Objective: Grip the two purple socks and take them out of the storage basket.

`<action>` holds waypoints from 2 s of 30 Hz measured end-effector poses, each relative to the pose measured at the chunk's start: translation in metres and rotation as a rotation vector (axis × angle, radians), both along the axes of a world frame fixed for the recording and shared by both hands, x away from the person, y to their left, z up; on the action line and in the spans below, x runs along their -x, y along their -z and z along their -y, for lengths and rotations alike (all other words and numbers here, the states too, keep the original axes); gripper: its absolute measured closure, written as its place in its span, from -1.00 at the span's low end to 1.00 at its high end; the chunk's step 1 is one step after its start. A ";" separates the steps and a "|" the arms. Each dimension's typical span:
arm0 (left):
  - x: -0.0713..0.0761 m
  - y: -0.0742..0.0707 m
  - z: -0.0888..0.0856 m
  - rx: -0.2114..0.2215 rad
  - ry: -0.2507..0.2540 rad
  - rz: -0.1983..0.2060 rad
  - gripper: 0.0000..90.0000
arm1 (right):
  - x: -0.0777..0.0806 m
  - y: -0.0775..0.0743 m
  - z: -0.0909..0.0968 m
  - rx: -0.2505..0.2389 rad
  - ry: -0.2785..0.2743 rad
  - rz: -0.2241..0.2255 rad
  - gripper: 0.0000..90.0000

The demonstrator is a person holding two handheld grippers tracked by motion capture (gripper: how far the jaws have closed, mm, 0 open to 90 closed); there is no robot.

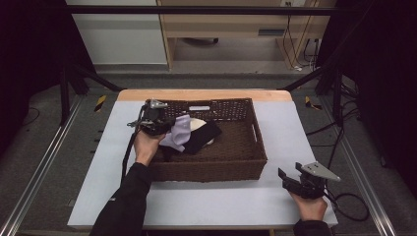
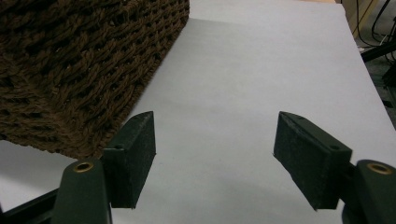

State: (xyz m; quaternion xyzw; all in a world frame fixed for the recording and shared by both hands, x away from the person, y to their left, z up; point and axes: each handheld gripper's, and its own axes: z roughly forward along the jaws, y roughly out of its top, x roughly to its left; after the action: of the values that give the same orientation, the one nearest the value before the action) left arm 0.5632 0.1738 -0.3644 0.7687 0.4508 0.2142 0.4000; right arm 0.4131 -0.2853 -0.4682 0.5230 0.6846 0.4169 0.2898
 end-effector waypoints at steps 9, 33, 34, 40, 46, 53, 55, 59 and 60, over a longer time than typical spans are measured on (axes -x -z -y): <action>0.025 -0.035 -0.009 0.107 0.012 0.139 0.86 | 0.000 0.000 0.000 0.005 0.002 0.003 -0.34; 0.085 -0.083 -0.050 0.219 0.048 0.282 0.86 | 0.001 0.000 0.001 0.011 0.008 0.003 -0.34; 0.088 -0.085 -0.053 0.223 0.045 0.290 0.86 | 0.001 0.000 0.001 0.011 0.008 0.002 -0.34; 0.100 -0.093 -0.074 0.215 0.018 0.319 0.86 | 0.002 0.000 0.001 0.007 0.010 0.000 -0.34; 0.110 -0.090 -0.098 0.208 -0.025 0.323 0.86 | 0.002 0.000 0.001 0.007 0.011 -0.001 -0.34; 0.118 -0.077 -0.126 0.219 -0.083 0.320 0.86 | 0.002 0.001 0.002 0.011 0.012 0.000 -0.34; 0.119 -0.071 -0.134 0.219 -0.100 0.313 0.86 | 0.002 0.000 0.001 0.008 0.012 -0.004 -0.34; 0.122 -0.060 -0.150 0.234 -0.135 0.298 0.86 | 0.002 0.001 0.002 0.013 0.012 -0.002 -0.34; 0.123 -0.057 -0.153 0.235 -0.143 0.295 0.86 | 0.002 0.001 0.001 0.013 0.013 -0.002 -0.34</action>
State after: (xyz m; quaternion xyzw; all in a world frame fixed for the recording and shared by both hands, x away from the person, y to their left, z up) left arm 0.4401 0.3272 -0.3073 0.6430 0.4628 0.2982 0.5324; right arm 0.4110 -0.2867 -0.4689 0.5259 0.6842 0.4102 0.2950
